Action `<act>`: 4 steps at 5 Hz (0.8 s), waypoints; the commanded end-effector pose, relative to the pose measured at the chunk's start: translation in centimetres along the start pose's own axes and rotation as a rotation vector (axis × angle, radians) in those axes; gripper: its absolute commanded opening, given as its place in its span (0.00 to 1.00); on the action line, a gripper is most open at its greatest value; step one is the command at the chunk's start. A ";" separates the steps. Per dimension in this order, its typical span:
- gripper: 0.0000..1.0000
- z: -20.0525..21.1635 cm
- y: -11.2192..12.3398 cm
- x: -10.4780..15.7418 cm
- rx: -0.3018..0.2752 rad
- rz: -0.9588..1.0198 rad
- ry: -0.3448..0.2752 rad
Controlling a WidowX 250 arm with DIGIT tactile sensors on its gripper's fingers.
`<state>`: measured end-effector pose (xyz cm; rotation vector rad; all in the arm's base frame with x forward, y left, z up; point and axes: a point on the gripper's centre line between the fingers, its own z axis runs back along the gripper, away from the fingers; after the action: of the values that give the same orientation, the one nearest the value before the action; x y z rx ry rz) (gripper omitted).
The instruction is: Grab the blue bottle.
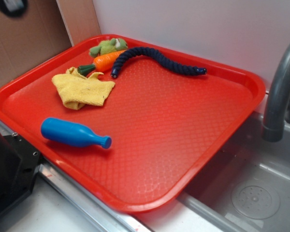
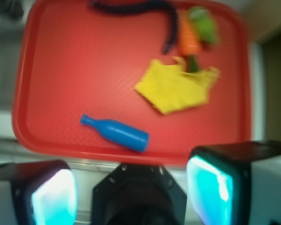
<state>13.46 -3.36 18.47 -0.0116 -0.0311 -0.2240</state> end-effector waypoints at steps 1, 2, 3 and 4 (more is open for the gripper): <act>1.00 -4.2 -1.1 0.7 -0.020 -0.248 0.002; 1.00 -4.2 -1.1 0.7 -0.020 -0.248 0.002; 1.00 -4.2 -1.1 0.7 -0.020 -0.248 0.002; 1.00 -8.5 -0.9 0.0 0.067 -0.358 -0.002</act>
<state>13.25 -4.06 9.33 0.0565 -0.0126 -0.5774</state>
